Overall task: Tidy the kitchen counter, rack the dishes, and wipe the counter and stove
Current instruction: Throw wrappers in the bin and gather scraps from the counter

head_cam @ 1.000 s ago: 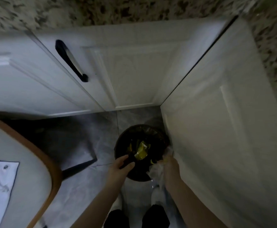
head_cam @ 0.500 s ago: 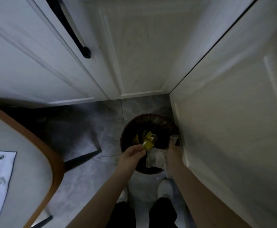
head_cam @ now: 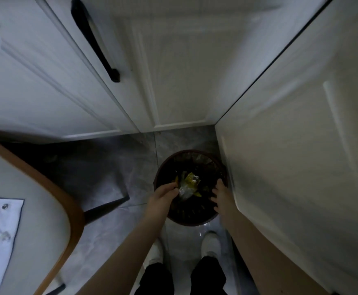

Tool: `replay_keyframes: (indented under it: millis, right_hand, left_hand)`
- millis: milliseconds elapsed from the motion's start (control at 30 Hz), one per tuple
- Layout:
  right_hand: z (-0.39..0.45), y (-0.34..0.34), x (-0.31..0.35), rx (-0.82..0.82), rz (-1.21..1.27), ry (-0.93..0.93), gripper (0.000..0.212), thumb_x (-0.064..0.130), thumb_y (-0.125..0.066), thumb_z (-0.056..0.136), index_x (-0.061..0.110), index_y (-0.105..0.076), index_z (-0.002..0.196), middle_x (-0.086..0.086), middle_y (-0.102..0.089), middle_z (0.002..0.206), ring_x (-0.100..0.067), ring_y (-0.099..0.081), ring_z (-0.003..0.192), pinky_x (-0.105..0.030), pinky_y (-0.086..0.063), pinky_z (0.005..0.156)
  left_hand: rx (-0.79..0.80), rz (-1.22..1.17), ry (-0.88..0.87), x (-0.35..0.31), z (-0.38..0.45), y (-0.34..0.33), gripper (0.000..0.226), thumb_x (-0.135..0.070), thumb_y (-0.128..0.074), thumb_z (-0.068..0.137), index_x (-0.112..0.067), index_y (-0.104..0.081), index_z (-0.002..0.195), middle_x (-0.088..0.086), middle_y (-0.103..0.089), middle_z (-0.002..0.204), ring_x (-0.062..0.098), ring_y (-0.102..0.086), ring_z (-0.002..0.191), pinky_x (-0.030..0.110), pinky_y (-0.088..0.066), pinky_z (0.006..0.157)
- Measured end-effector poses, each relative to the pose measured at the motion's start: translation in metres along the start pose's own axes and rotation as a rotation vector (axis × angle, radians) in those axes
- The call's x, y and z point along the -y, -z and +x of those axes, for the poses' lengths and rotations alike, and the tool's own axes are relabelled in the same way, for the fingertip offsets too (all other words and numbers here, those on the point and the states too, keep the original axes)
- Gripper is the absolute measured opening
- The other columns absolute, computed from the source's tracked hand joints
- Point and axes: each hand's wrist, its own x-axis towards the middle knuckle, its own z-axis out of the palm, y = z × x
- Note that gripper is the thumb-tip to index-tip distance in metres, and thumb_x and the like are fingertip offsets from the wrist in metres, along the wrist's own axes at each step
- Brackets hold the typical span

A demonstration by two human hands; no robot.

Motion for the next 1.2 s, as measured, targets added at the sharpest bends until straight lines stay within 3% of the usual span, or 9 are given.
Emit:
replay_keyframes:
  millis: [200, 300, 367, 533, 633, 767, 867, 1033, 1200]
  right_hand:
    - [-0.065, 0.008, 0.035, 0.061, 0.112, 0.044, 0.055, 0.043, -0.028, 0.101, 0.008, -0.032, 0.144, -0.012, -0.041, 0.145, -0.032, -0.044, 0.128, -0.042, -0.032, 0.106]
    - [-0.112, 0.012, 0.058, 0.043, 0.151, 0.148, 0.048, 0.039, -0.030, 0.102, 0.009, -0.041, 0.138, -0.011, -0.049, 0.138, -0.028, -0.052, 0.115, -0.039, -0.036, 0.100]
    - [-0.159, 0.017, 0.074, 0.031, 0.213, 0.252, 0.042, 0.034, -0.031, 0.102, 0.009, -0.043, 0.133, -0.011, -0.052, 0.135, -0.026, -0.052, 0.107, -0.035, -0.037, 0.095]
    - [-0.268, 0.033, 0.103, 0.026, 0.374, 0.418, 0.037, 0.031, -0.032, 0.102, 0.008, -0.051, 0.124, -0.013, -0.056, 0.129, -0.024, -0.054, 0.102, -0.032, -0.040, 0.083]
    - [-0.341, 0.050, 0.126, 0.030, 0.483, 0.523, 0.040, 0.027, -0.034, 0.102, 0.002, -0.052, 0.126, -0.017, -0.059, 0.127, -0.027, -0.057, 0.103, -0.025, -0.044, 0.067]
    - [-0.431, 0.083, 0.140, 0.030, 0.497, 0.696, 0.040, 0.028, -0.030, 0.103, 0.002, -0.052, 0.124, -0.017, -0.061, 0.122, -0.029, -0.059, 0.099, -0.031, -0.041, 0.079]
    - [-0.497, 0.120, 0.132, -0.017, 0.563, 0.824, 0.041, 0.027, -0.031, 0.102, 0.000, -0.052, 0.123, -0.016, -0.062, 0.109, -0.019, -0.058, 0.075, -0.028, -0.041, 0.065]
    - [-0.593, 0.186, 0.086, -0.121, 0.634, 0.991, 0.033, 0.034, -0.032, 0.101, 0.010, -0.054, 0.104, -0.006, -0.064, 0.089, -0.018, -0.058, 0.067, -0.026, -0.040, 0.058]
    - [-0.697, 0.252, -0.036, -0.327, 0.761, 1.108, 0.035, 0.037, -0.031, 0.102, 0.015, -0.057, 0.092, 0.002, -0.069, 0.074, -0.012, -0.064, 0.058, -0.024, -0.045, 0.054]
  left_hand:
    - [0.006, 0.025, -0.049, -0.043, -0.030, 0.000, 0.015, -0.014, -0.059, 0.090, -0.020, -0.065, 0.102, 0.000, -0.060, 0.102, 0.014, -0.056, 0.094, 0.027, -0.041, 0.084]
    - [0.039, 0.037, -0.107, -0.077, -0.057, 0.001, 0.013, -0.015, -0.058, 0.090, -0.018, -0.067, 0.099, 0.002, -0.063, 0.100, 0.014, -0.058, 0.090, 0.025, -0.045, 0.078]
    - [0.047, 0.058, -0.168, -0.107, -0.089, 0.002, 0.015, -0.016, -0.057, 0.092, -0.011, -0.068, 0.101, 0.000, -0.063, 0.086, 0.011, -0.058, 0.077, 0.019, -0.047, 0.066]
    - [0.080, 0.014, -0.254, -0.157, -0.169, 0.000, 0.018, -0.019, -0.057, 0.093, -0.013, -0.064, 0.078, -0.002, -0.063, 0.066, 0.004, -0.060, 0.055, 0.015, -0.045, 0.048]
    - [0.149, -0.039, -0.316, -0.197, -0.223, -0.005, 0.015, -0.024, -0.056, 0.092, -0.014, -0.066, 0.099, 0.002, -0.067, 0.093, 0.013, -0.064, 0.081, 0.022, -0.050, 0.061]
    - [0.229, -0.031, -0.470, -0.244, -0.297, -0.020, 0.031, -0.029, -0.050, 0.094, -0.012, -0.060, 0.118, 0.003, -0.061, 0.118, 0.020, -0.056, 0.106, 0.032, -0.045, 0.080]
    - [0.341, 0.012, -0.576, -0.263, -0.362, -0.038, 0.034, -0.031, -0.043, 0.098, -0.011, -0.058, 0.121, 0.005, -0.058, 0.127, 0.022, -0.055, 0.112, 0.040, -0.041, 0.098]
    - [0.532, 0.039, -0.681, -0.255, -0.459, -0.068, 0.044, -0.034, -0.032, 0.101, -0.007, -0.051, 0.130, 0.006, -0.052, 0.137, 0.025, -0.052, 0.118, 0.035, -0.038, 0.092]
    - [0.719, 0.099, -0.696, -0.182, -0.575, -0.085, 0.041, -0.037, -0.032, 0.100, -0.012, -0.055, 0.123, 0.006, -0.054, 0.135, 0.025, -0.053, 0.114, 0.039, -0.038, 0.093]
